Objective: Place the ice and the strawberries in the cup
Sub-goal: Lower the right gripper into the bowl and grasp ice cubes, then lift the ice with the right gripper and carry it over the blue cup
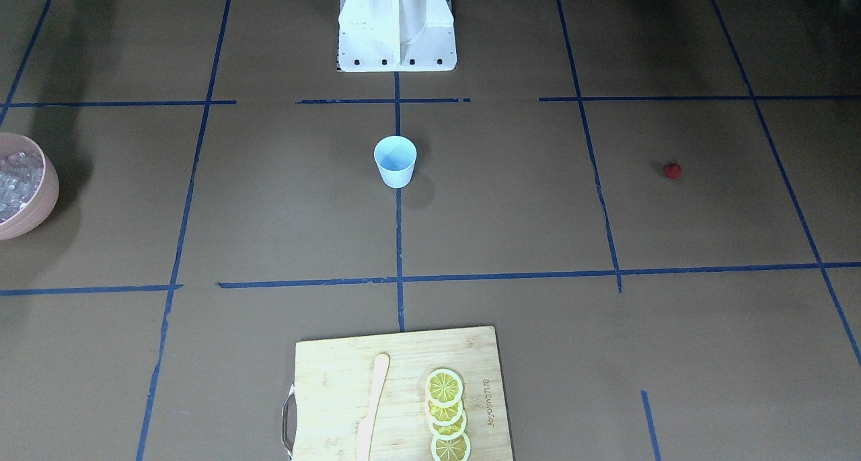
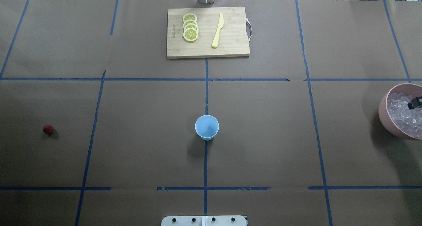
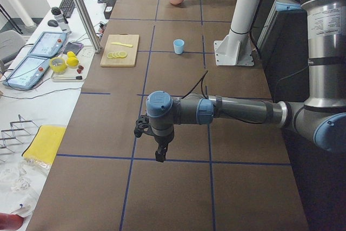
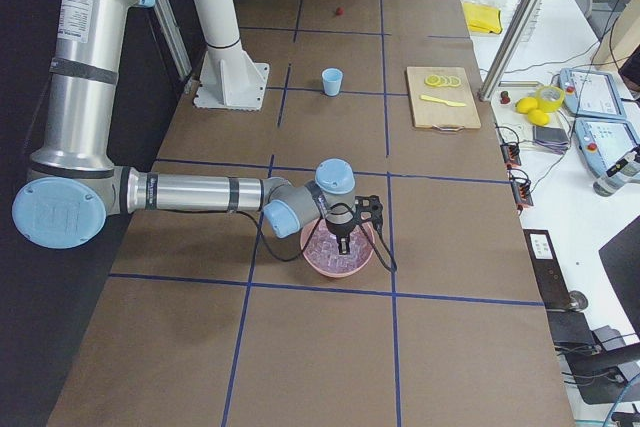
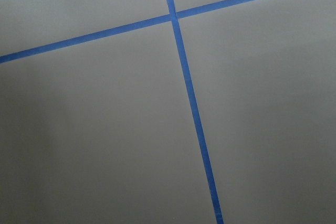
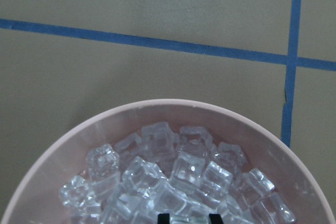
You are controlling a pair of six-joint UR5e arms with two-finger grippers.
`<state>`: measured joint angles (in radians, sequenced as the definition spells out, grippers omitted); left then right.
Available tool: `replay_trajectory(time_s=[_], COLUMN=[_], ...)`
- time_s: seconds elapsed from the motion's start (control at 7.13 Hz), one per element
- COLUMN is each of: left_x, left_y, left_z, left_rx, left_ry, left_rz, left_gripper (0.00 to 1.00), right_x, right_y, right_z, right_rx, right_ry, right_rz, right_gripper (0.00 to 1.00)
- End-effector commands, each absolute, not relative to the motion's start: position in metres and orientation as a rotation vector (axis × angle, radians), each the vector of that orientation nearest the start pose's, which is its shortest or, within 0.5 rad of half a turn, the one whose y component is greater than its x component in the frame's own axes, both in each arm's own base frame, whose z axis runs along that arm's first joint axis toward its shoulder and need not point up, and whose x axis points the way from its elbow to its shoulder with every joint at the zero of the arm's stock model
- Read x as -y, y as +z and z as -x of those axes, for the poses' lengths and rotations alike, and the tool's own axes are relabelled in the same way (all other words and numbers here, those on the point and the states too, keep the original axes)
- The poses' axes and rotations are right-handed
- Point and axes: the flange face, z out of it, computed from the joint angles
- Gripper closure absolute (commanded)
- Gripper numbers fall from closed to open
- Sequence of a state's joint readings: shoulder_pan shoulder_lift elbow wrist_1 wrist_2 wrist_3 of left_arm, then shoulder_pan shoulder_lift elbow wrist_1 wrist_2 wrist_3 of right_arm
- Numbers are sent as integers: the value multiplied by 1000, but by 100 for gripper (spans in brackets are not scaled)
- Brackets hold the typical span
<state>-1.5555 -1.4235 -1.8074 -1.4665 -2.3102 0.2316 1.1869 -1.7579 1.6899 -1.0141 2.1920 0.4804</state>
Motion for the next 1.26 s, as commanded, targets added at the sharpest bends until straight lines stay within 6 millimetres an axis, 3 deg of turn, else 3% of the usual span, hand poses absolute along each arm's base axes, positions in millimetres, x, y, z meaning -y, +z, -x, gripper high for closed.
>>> replay_trajectory(time_s=[0.0, 0.14, 0.28, 0.56, 0.7, 0.84, 1.12], left_x=[428, 428, 428, 428, 428, 429, 429], left_y=[622, 623, 623, 623, 623, 622, 622], left_z=[60, 60, 60, 57, 55, 54, 52], left_rx=[-738, -738, -738, -739, -739, -739, -739], left_ry=[230, 230, 230, 237, 242, 244, 248], left_rz=[-67, -65, -65, -64, -62, -63, -61], left_gripper=[0, 0, 0, 0, 0, 0, 0], right_x=[440, 446, 448, 485, 495, 504, 518], right_y=[593, 569, 531, 448, 417, 382, 286], right_z=[83, 74, 75, 95, 116, 156, 222], right_rx=[785, 814, 821, 807, 819, 827, 838], right_ry=[-53, -36, -29, -24, -62, -109, -124], right_rz=[-234, -235, -209, -159, -170, -149, -88], right_gripper=[100, 100, 100, 100, 100, 100, 100])
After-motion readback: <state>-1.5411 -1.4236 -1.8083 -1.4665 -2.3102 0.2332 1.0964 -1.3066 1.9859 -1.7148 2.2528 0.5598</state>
